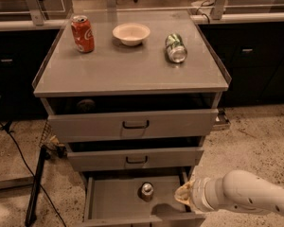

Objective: Pick orange can from bottom drawer and place on counter

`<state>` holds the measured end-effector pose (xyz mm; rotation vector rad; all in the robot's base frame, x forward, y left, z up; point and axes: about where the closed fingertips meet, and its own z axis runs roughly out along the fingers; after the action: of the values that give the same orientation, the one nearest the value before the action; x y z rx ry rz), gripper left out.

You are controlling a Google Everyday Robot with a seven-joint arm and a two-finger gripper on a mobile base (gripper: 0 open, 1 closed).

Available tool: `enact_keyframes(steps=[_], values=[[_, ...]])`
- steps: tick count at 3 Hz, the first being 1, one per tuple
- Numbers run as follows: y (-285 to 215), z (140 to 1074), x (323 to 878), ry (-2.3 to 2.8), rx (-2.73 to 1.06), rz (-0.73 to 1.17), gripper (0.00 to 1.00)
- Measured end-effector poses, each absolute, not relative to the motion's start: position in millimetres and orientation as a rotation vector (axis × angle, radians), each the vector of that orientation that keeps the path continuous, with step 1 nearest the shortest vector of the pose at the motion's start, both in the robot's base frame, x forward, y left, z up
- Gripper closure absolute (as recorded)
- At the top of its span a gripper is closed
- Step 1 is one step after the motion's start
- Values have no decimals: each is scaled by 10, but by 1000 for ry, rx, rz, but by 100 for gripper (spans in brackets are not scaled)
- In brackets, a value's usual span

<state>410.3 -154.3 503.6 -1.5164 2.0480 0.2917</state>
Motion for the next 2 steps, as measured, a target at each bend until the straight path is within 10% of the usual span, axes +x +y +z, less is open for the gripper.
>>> enact_keyframes(steps=[2], values=[[-1432, 4168, 4503, 2017, -1508, 261, 100]])
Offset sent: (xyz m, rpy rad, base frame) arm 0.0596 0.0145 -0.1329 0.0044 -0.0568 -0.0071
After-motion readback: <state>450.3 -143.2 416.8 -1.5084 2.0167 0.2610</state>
